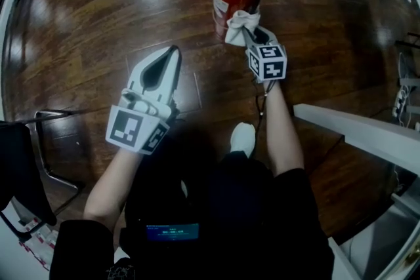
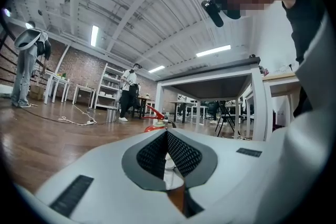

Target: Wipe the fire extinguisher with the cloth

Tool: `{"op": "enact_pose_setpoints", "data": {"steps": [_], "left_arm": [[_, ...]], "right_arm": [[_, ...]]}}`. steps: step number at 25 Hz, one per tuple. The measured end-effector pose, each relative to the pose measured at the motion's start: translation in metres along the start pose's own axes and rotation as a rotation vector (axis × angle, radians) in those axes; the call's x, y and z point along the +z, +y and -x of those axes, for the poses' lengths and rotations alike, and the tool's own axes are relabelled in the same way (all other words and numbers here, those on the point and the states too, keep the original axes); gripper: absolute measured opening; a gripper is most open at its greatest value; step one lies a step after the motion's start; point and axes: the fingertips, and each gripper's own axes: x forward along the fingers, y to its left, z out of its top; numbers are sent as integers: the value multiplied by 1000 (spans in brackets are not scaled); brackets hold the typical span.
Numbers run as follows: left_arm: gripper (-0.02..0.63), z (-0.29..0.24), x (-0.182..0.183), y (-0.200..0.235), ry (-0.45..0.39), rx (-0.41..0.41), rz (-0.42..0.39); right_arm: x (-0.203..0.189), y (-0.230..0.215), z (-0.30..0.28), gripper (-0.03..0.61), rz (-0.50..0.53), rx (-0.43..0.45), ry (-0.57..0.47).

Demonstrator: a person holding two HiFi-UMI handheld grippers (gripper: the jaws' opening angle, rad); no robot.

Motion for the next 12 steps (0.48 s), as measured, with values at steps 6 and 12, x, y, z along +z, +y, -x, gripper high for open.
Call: {"op": "enact_pose_setpoints", "data": {"steps": [6,12], "left_arm": [[2,8,2,11,-9,19,6],[2,10,2,4,-15,5,13]], "right_arm": [[65,-1,49,96,9,5,-162],[209,16,124,97,20,82,-436]]}}
